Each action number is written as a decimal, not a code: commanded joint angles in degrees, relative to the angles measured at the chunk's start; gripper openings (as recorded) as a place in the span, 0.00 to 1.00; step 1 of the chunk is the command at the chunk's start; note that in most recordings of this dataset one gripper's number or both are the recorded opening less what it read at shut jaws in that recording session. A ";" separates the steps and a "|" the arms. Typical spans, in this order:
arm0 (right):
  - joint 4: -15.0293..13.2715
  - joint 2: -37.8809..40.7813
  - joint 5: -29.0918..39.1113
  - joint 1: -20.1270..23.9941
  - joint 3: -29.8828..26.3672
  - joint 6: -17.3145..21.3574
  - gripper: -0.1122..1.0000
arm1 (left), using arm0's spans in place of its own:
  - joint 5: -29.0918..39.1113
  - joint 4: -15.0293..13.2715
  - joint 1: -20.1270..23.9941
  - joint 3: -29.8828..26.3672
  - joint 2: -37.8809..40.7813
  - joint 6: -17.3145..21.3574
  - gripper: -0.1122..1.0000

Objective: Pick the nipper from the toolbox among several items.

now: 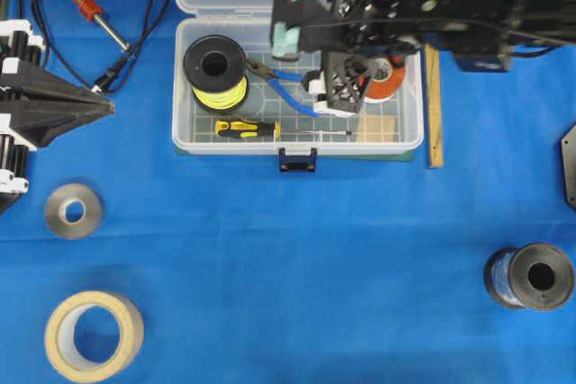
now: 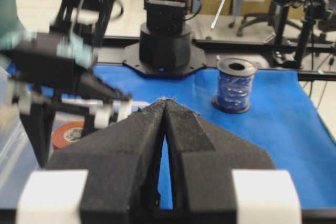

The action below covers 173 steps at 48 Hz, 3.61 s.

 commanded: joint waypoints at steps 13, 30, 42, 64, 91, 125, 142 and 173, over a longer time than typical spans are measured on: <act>0.09 5.80 -2.11 -0.35 -3.34 0.44 0.64 | -0.18 -0.09 0.00 -0.70 0.44 0.00 0.10; 0.18 7.73 -2.37 -0.26 -3.34 0.09 0.21 | -0.09 -0.09 0.00 -0.53 0.44 -0.18 0.10; 0.09 3.52 -2.29 -0.35 -2.90 0.09 0.22 | -0.09 -0.18 0.00 -0.53 0.44 -0.62 0.10; -0.26 -18.11 3.43 0.97 2.02 0.88 0.22 | -0.09 -0.18 0.00 -0.44 0.44 -0.44 0.10; 0.00 -21.09 -8.26 20.83 9.76 6.50 0.21 | -0.09 -0.09 0.09 -0.44 0.18 -0.09 0.10; 0.09 1.32 -16.44 24.79 9.32 21.01 0.22 | -0.26 -0.09 0.35 -0.35 0.35 0.09 0.10; -0.26 -2.81 -12.22 23.99 8.44 20.74 0.57 | -0.09 -0.09 0.35 -0.35 0.35 0.09 0.10; -10.63 -46.76 -6.33 22.76 27.16 21.71 0.78 | -0.09 -0.09 0.35 -0.35 -0.09 0.00 0.10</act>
